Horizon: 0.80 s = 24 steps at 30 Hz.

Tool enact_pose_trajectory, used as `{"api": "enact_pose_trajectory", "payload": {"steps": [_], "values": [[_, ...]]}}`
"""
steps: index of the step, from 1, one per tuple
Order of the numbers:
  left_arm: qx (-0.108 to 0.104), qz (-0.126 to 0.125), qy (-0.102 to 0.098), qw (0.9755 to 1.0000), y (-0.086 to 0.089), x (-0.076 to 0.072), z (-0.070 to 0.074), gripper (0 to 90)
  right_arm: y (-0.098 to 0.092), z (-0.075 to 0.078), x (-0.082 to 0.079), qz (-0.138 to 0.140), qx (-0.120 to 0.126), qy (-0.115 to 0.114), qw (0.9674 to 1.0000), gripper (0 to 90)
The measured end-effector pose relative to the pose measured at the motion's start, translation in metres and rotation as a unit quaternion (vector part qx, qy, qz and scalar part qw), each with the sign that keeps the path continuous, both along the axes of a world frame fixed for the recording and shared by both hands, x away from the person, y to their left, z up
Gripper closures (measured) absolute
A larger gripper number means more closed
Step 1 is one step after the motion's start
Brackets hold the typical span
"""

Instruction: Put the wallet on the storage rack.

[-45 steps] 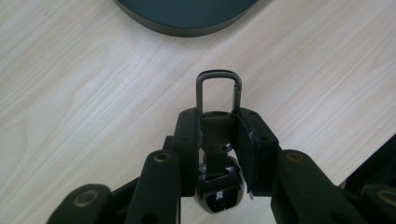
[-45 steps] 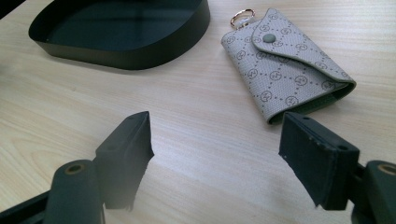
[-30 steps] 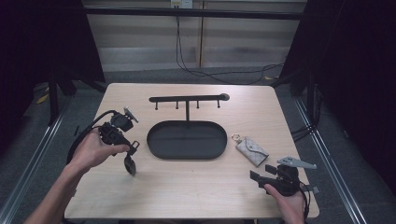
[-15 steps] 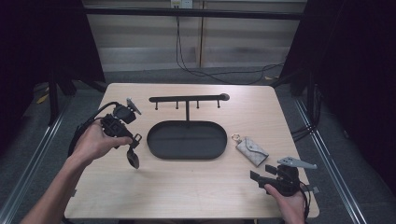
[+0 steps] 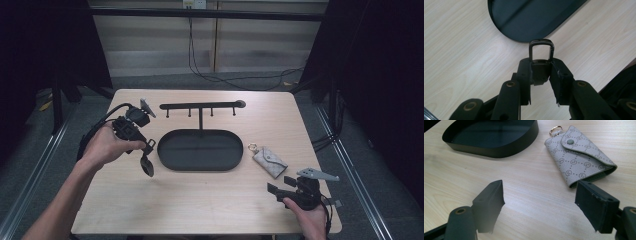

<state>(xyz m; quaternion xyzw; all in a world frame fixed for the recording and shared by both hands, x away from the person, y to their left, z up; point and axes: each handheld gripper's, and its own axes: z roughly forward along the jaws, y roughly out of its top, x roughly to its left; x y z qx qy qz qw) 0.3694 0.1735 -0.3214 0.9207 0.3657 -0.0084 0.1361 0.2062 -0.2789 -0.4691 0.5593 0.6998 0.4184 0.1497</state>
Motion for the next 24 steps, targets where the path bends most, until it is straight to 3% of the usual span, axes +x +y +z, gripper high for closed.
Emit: {"api": "enact_pose_trajectory", "payload": {"steps": [12,24], "values": [[0.002,0.007,0.004,1.0000,-0.007,0.010,0.015,70.8,0.002,0.001,-0.001,0.011,-0.005,-0.003,0.9999,15.7],[0.022,0.003,0.003,0.9997,-0.022,0.021,0.028,70.8,0.002,0.001,-0.002,0.014,-0.002,-0.005,0.9999,14.6]]}}
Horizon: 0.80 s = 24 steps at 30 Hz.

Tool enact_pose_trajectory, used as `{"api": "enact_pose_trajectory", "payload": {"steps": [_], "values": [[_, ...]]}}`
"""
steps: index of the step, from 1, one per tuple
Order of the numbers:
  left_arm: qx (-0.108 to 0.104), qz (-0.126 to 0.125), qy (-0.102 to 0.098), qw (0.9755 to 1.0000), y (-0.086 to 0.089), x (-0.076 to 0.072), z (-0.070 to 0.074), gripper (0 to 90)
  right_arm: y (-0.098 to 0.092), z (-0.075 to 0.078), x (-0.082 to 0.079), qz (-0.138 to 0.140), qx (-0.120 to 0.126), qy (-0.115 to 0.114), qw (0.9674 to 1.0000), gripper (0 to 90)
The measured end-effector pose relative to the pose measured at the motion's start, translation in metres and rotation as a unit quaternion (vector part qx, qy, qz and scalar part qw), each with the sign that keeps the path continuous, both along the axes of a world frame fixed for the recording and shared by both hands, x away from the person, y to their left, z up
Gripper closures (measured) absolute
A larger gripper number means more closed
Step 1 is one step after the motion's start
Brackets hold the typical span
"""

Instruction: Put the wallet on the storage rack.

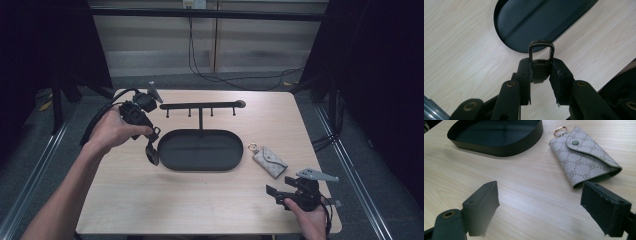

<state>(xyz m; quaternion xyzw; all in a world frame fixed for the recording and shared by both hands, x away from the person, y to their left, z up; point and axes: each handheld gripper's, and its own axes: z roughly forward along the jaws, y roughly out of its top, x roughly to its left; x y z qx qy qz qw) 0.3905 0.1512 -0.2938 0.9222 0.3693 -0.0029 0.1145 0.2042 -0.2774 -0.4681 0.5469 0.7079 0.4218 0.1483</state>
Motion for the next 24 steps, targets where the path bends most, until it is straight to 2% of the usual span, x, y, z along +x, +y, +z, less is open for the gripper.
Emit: {"api": "enact_pose_trajectory", "payload": {"steps": [12,15,21,24], "values": [[0.014,-0.001,0.007,0.9999,-0.015,0.016,0.004,70.8,0.000,0.000,0.000,0.002,0.002,0.002,1.0000,14.6],[0.011,0.008,0.005,0.9999,-0.019,0.021,0.003,70.8,0.000,0.000,0.000,0.002,0.002,0.002,1.0000,14.7],[0.030,0.014,0.014,0.9994,-0.029,0.034,-0.002,70.8,0.000,0.000,0.001,0.004,0.004,0.003,1.0000,14.9],[0.038,0.024,0.011,0.9989,-0.032,0.040,-0.003,70.8,0.000,-0.001,0.001,0.004,0.001,0.003,1.0000,15.2]]}}
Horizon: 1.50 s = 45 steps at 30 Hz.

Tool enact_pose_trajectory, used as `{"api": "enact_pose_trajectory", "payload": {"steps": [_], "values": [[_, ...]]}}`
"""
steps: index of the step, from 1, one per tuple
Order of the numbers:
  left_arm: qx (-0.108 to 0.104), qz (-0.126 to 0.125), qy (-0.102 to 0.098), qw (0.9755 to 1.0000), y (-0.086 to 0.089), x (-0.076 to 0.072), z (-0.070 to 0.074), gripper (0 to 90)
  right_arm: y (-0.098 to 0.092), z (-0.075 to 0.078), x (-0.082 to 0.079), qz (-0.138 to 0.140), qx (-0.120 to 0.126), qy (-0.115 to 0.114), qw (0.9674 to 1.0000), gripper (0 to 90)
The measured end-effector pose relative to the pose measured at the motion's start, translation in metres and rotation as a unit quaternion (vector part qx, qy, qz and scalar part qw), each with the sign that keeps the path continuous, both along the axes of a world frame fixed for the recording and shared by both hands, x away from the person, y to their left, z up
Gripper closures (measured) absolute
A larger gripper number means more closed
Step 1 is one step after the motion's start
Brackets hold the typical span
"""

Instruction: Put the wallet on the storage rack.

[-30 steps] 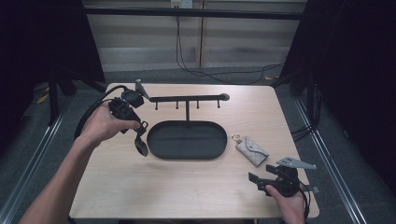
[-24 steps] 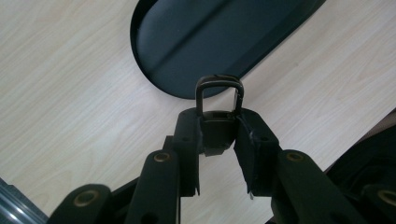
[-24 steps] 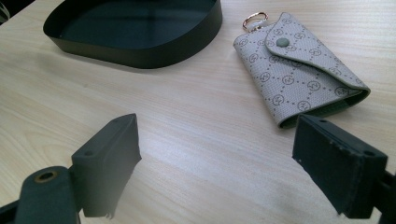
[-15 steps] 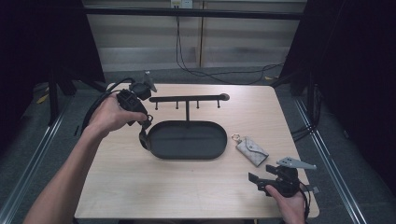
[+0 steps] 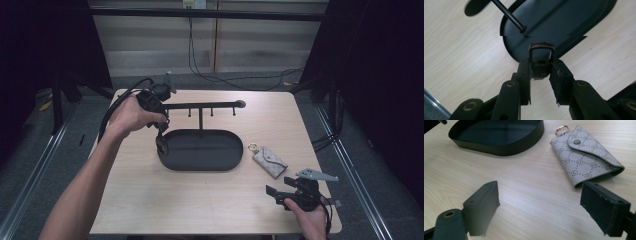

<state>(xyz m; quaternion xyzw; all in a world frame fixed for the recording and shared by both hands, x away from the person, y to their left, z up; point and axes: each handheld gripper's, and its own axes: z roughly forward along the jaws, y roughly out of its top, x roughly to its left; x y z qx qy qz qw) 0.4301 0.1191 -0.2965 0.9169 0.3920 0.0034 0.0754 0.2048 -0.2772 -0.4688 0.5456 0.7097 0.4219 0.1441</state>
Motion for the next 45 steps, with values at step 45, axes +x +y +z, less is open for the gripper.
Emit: {"api": "enact_pose_trajectory", "payload": {"steps": [45], "values": [[-0.053,0.075,-0.009,0.9957,0.005,0.029,-0.021,53.5,0.000,-0.001,0.001,0.009,0.004,0.006,0.9999,16.1]]}}
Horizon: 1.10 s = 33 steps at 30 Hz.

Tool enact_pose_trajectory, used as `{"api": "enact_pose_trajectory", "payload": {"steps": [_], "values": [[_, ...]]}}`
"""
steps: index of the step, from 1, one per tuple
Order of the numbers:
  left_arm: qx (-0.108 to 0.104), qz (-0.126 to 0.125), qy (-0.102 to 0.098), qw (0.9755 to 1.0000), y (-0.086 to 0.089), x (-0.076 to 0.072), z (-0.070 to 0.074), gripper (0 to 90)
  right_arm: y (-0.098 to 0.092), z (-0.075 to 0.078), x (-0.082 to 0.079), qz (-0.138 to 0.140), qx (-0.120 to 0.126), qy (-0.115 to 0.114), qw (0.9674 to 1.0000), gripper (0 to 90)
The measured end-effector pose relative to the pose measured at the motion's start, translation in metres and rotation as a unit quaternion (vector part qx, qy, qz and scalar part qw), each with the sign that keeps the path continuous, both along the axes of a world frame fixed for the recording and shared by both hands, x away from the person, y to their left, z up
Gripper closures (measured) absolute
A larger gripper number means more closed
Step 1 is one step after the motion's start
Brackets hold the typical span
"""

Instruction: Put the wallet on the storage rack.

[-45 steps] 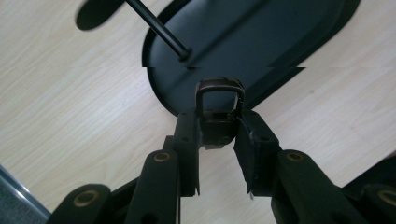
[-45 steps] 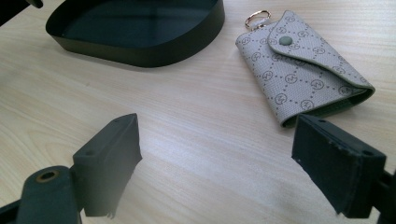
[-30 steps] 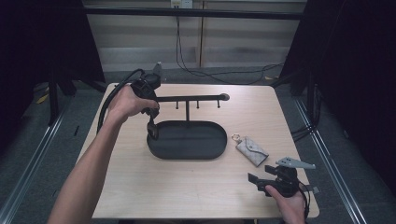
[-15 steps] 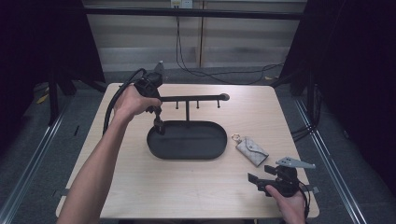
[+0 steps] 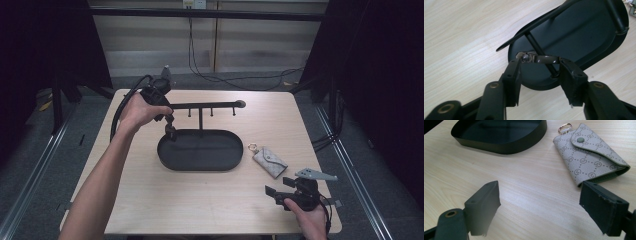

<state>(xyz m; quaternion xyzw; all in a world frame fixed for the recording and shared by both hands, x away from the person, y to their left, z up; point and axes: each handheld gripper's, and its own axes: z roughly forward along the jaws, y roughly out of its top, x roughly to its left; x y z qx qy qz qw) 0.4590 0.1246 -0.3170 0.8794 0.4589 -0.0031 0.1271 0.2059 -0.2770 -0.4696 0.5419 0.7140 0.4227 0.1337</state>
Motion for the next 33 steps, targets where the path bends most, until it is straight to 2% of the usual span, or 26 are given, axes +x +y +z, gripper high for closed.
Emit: {"api": "enact_pose_trajectory", "payload": {"steps": [2,7,12,13,17,19,21,25,27,30,33], "values": [[-0.013,0.005,-0.003,0.9999,0.003,-0.001,-0.001,48.5,0.000,0.000,0.000,0.001,0.001,0.000,1.0000,16.1],[-0.024,0.017,-0.008,0.9995,0.012,-0.004,-0.001,38.5,0.000,0.000,0.000,0.000,0.000,0.001,1.0000,16.1],[-0.040,0.010,-0.024,0.9989,0.021,-0.010,0.000,29.7,0.001,0.000,0.001,0.001,-0.002,0.001,1.0000,16.1],[-0.049,0.011,-0.027,0.9984,0.024,-0.012,0.000,27.8,0.001,-0.001,0.001,0.001,-0.003,0.001,1.0000,16.1],[-0.062,0.002,-0.041,0.9972,0.032,-0.019,0.002,24.1,0.001,-0.001,0.002,0.000,-0.003,0.002,1.0000,16.1],[-0.075,-0.010,-0.047,0.9961,0.038,-0.022,0.003,21.9,0.001,-0.001,0.002,0.001,-0.003,0.003,1.0000,16.1],[-0.092,-0.013,-0.062,0.9937,0.045,-0.026,0.003,21.6,0.001,-0.001,0.002,0.001,-0.003,0.003,1.0000,16.1],[-0.101,-0.013,-0.071,0.9923,0.053,-0.033,-0.001,21.4,0.001,-0.001,0.002,0.000,-0.003,0.004,1.0000,16.1],[-0.112,-0.020,-0.077,0.9905,0.058,-0.038,-0.002,21.0,0.001,-0.001,0.002,0.001,-0.003,0.005,1.0000,16.1],[-0.098,-0.014,-0.092,0.9908,0.062,-0.045,-0.005,20.9,0.001,-0.001,0.003,0.001,-0.002,0.007,1.0000,16.1],[-0.111,-0.021,-0.108,0.9877,0.068,-0.051,-0.008,20.9,0.001,-0.001,0.003,0.001,-0.002,0.007,1.0000,16.0]]}}
